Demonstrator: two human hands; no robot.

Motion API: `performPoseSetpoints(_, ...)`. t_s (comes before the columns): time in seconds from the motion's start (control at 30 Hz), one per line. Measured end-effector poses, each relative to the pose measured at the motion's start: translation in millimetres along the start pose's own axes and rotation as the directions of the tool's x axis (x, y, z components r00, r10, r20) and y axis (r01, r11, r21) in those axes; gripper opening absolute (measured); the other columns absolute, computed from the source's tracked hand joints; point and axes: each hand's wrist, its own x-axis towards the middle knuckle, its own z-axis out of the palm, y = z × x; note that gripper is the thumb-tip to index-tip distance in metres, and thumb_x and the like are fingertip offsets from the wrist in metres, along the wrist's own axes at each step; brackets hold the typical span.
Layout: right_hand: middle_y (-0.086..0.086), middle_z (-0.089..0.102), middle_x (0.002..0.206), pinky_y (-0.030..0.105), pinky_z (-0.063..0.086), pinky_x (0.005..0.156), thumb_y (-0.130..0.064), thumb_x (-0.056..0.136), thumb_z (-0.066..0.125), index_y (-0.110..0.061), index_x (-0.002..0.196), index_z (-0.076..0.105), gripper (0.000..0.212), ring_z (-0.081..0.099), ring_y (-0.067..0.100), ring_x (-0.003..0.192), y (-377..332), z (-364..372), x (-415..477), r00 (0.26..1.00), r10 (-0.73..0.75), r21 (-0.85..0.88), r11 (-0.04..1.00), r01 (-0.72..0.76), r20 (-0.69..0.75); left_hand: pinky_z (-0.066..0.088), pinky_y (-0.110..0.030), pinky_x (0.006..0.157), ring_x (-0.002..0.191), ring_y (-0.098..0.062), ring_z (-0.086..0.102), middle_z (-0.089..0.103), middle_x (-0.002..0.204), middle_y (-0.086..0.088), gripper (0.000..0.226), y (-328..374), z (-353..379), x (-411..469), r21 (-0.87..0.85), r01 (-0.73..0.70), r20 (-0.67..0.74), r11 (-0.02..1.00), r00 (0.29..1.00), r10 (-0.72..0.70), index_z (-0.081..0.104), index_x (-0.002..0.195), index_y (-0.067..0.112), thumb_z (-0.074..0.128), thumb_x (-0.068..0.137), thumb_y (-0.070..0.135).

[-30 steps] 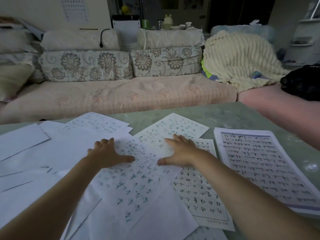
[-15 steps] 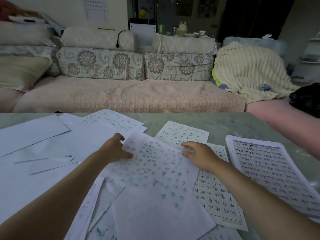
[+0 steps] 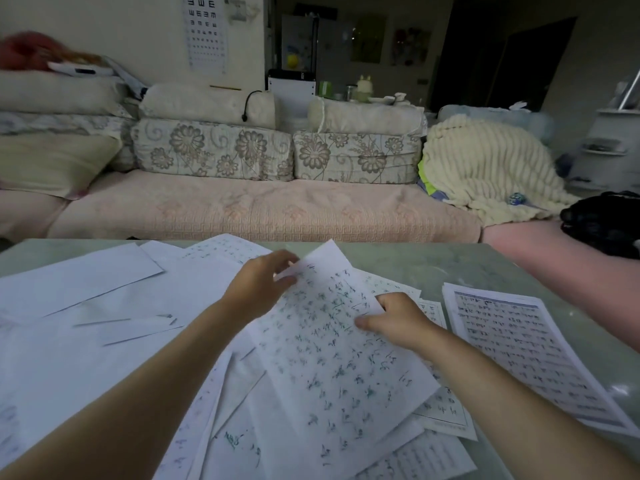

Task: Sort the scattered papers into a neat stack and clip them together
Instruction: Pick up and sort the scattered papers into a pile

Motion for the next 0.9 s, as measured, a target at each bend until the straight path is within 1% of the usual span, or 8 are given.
performPoseSetpoints(0.1, 0.015, 0.072, 0.095, 0.027, 0.046, 0.06, -0.022, 0.082, 0.072, -0.006, 0.088, 0.067, 0.018, 0.065, 0.022, 0.073, 13, -14, -5, 0.959, 0.199, 0.054, 0.98, -0.192, -0.203, 0.042, -0.033, 0.097, 0.114, -0.016, 0.049, 0.057, 0.12, 0.007, 0.044, 5, 16, 5, -0.011, 0.042, -0.104, 0.999, 0.994, -0.042, 0.054, 0.13, 0.021, 0.067, 0.089, 0.024)
performPoseSetpoints(0.17, 0.009, 0.069, 0.097, 0.024, 0.045, 0.054, -0.015, 0.086, 0.066, -0.009, 0.096, 0.062, 0.012, 0.062, 0.02, 0.071, 27, -24, -3, 0.895, 0.299, 0.061, 0.953, -0.296, -0.332, 0.042, -0.037, 0.1, 0.119, -0.023, 0.05, 0.057, 0.126, -0.002, 0.046, 3, 29, 8, -0.003, 0.145, -0.026, 0.989, 0.989, -0.145, 0.051, 0.133, 0.017, 0.064, 0.09, 0.025)
performPoseSetpoints(0.27, 0.011, 0.066, 0.111, 0.028, 0.053, 0.062, -0.012, 0.085, 0.067, -0.006, 0.116, 0.055, 0.033, 0.064, 0.025, 0.084, 46, -26, 9, 0.853, 0.315, -0.006, 0.937, -0.349, -0.416, 0.042, -0.034, 0.1, 0.12, -0.026, 0.05, 0.055, 0.132, -0.006, 0.046, -6, 51, 13, 0.109, 0.246, 0.148, 0.963, 0.954, -0.26, 0.049, 0.135, 0.014, 0.059, 0.092, 0.028)
performPoseSetpoints(0.4, 0.011, 0.037, 0.152, 0.044, 0.046, 0.103, -0.049, 0.074, 0.076, -0.023, 0.153, 0.014, 0.104, 0.04, 0.035, 0.136, 57, -16, 16, 0.907, 0.212, -0.295, 0.898, -0.328, -0.363, 0.039, -0.036, 0.103, 0.129, -0.03, 0.044, 0.048, 0.141, -0.01, 0.053, -15, 81, 22, 0.209, 0.31, 0.269, 0.928, 0.894, -0.359, 0.041, 0.141, 0.013, 0.051, 0.096, 0.039)
performPoseSetpoints(0.47, 0.004, -0.001, 0.166, 0.052, 0.016, 0.12, -0.065, 0.08, 0.063, -0.042, 0.156, 0.008, 0.096, 0.003, 0.032, 0.152, 60, -12, 19, 0.976, 0.089, -0.487, 0.855, -0.178, -0.201, 0.038, -0.039, 0.103, 0.131, -0.031, 0.041, 0.047, 0.141, -0.012, 0.055, -13, 94, 29, 0.299, 0.256, 0.303, 0.919, 0.888, -0.346, 0.039, 0.141, 0.013, 0.048, 0.096, 0.043)
performPoseSetpoints(0.53, 0.002, -0.011, 0.166, 0.051, -0.002, 0.122, -0.069, 0.089, 0.048, -0.046, 0.154, 0.018, 0.076, -0.01, 0.025, 0.153, 62, -7, 21, 1.0, 0.03, -0.555, 0.832, -0.026, -0.002, 0.037, -0.042, 0.105, 0.132, -0.031, 0.038, 0.045, 0.142, -0.012, 0.057, -7, 105, 37, 0.351, 0.201, 0.333, 0.915, 0.886, -0.323, 0.037, 0.141, 0.012, 0.046, 0.097, 0.046)
performPoseSetpoints(0.77, 0.002, -0.002, 0.167, 0.05, -0.003, 0.122, -0.068, 0.095, 0.033, -0.043, 0.154, 0.016, 0.067, -0.007, 0.022, 0.153, 75, 7, 31, 1.0, 0.009, -0.593, 0.805, -0.001, 0.01, 0.037, -0.039, 0.102, 0.129, -0.03, 0.041, 0.045, 0.138, -0.015, 0.068, 0, 127, 64, 0.4, 0.131, 0.304, 0.907, 0.915, -0.266, 0.037, 0.14, 0.006, 0.051, 0.092, 0.053)
performPoseSetpoints(0.9, 0.001, 0.002, 0.167, 0.05, -0.003, 0.122, -0.067, 0.094, 0.036, -0.045, 0.153, 0.02, 0.065, -0.004, 0.021, 0.153, 81, 7, 32, 0.999, -0.033, -0.585, 0.811, 0.022, -0.007, 0.043, -0.033, 0.092, 0.12, -0.028, 0.05, 0.053, 0.13, -0.011, 0.066, -2, 128, 75, 0.291, 0.245, 0.35, 0.925, 0.873, -0.341, 0.045, 0.133, 0.007, 0.063, 0.086, 0.05)
